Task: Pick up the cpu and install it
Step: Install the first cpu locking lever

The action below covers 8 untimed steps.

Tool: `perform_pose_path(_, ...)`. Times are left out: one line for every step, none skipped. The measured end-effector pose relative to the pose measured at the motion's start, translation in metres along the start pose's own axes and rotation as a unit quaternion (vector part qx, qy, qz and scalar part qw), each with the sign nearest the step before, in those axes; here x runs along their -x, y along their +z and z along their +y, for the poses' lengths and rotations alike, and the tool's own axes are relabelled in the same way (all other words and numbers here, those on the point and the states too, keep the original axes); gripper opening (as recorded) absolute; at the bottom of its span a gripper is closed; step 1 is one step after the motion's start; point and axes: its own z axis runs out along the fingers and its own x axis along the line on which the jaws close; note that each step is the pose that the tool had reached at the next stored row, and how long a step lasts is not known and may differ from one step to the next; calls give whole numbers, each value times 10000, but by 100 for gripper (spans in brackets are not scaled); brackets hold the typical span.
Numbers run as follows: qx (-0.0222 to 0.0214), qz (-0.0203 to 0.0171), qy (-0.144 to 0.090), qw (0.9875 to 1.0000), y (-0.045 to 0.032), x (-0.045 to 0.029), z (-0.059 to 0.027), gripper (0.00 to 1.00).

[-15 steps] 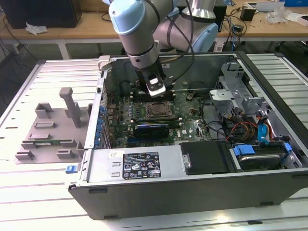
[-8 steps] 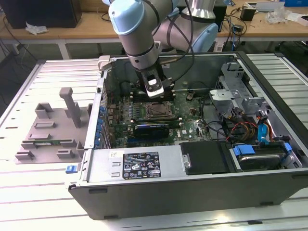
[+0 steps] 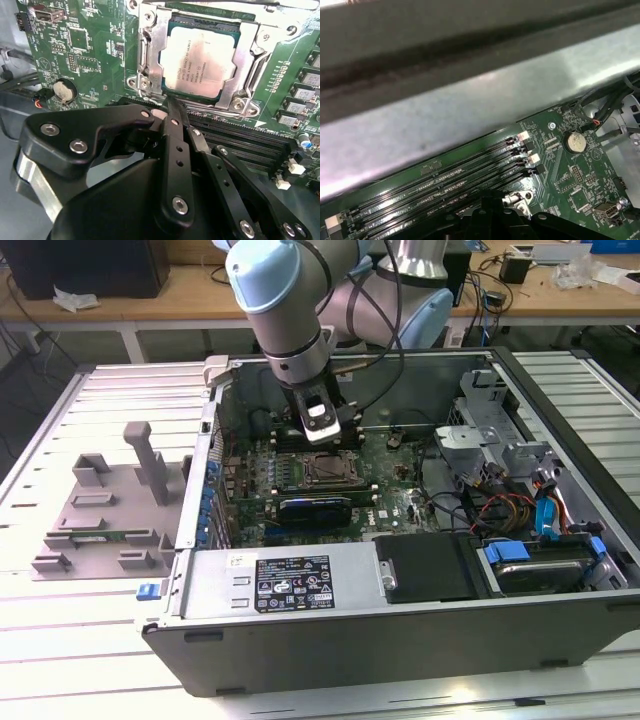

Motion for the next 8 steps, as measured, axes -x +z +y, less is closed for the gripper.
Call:
perform_pose_path(-7, 0, -1, 10000, -16, 3, 3, 11)
perform_pose_path(-15, -2, -3, 10000, -34, 6, 6, 11)
perform_pose_path(-23, -5, -5, 10000, -61, 12, 13, 11)
perform_pose_path(-28, -7, -7, 10000, -78, 16, 17, 11)
perform_pose_path(-36, -10, -9, 10000, -89, 18, 20, 11)
perform_pose_path(-48, -15, -12, 10000, -94, 19, 21, 11)
perform_pose_path(-67, -23, -18, 10000, -102, 20, 23, 11)
perform_pose_path(-99, -35, -29, 9999, -112, 23, 25, 11)
